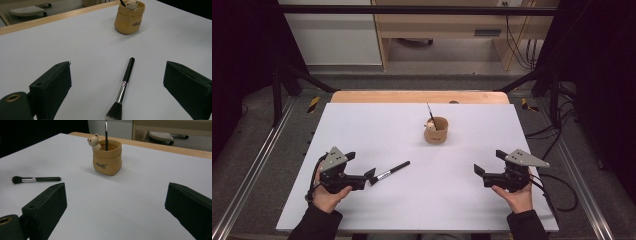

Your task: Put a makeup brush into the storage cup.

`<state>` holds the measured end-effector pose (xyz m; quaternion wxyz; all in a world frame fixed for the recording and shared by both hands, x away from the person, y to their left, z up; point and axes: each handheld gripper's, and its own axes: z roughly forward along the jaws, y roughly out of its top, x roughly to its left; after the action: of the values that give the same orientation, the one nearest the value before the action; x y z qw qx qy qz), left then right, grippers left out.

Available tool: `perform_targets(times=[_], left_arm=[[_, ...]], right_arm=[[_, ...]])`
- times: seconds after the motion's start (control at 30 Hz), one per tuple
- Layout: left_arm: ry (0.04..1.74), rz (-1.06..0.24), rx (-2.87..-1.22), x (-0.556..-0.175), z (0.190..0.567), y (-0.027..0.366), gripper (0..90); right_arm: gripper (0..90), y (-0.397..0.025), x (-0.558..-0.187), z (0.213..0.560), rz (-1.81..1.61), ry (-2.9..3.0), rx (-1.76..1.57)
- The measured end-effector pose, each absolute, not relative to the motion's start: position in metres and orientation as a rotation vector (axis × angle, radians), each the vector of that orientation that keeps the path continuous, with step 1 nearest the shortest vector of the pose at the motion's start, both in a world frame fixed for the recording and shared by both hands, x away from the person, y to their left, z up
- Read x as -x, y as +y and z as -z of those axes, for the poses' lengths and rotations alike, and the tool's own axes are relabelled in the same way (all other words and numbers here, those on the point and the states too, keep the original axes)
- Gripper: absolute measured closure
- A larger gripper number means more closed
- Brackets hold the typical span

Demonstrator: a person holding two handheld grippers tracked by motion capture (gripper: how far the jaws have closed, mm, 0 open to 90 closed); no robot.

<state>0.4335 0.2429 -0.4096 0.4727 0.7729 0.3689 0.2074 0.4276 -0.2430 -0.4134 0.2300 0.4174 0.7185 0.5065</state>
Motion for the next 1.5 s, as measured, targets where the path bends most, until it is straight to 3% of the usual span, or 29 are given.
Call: perform_targets(times=[0.87, 1.5], left_arm=[[0.872, -0.487, -1.957, -0.443, 0.396, 0.229, 7.1], [0.834, -0.464, -2.129, -0.460, 0.388, 0.210, 7.0]], right_arm=[[4.4, -0.244, -0.426, 0.411, -1.385, 1.973, -1.149], [5.1, -0.241, -0.426, 0.411, -1.356, 1.993, -1.146]])
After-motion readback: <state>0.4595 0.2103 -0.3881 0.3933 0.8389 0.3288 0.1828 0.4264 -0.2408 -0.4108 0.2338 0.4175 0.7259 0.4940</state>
